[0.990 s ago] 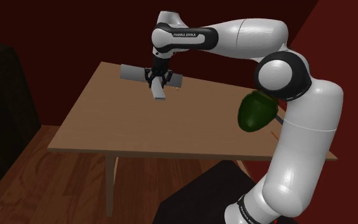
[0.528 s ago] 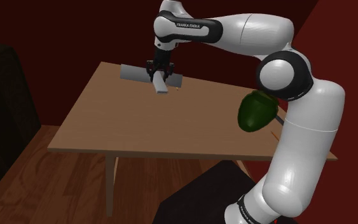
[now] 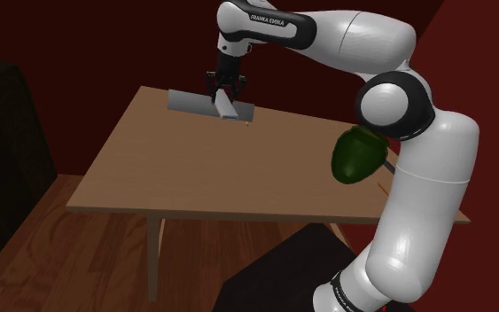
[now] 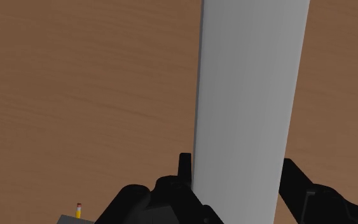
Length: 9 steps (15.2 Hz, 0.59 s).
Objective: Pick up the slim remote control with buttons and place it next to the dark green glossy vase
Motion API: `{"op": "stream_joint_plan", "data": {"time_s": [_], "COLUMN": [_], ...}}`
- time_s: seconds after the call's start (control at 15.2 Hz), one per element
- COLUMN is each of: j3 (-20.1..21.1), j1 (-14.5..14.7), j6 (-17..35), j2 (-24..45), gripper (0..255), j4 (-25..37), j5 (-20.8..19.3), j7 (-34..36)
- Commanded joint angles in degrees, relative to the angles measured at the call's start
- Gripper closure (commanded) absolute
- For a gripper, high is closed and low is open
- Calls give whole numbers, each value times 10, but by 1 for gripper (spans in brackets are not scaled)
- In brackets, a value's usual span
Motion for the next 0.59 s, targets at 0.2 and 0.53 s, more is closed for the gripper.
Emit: {"op": "stream_joint_plan", "data": {"time_s": [0.2, 0.53], "j3": [0, 0], "j1": [2, 4], "j6": [-44, -92], "j2": [9, 25], "gripper": [255, 255], "j4": [53, 117], "j5": [-1, -2], "j7": [-1, -1]}}
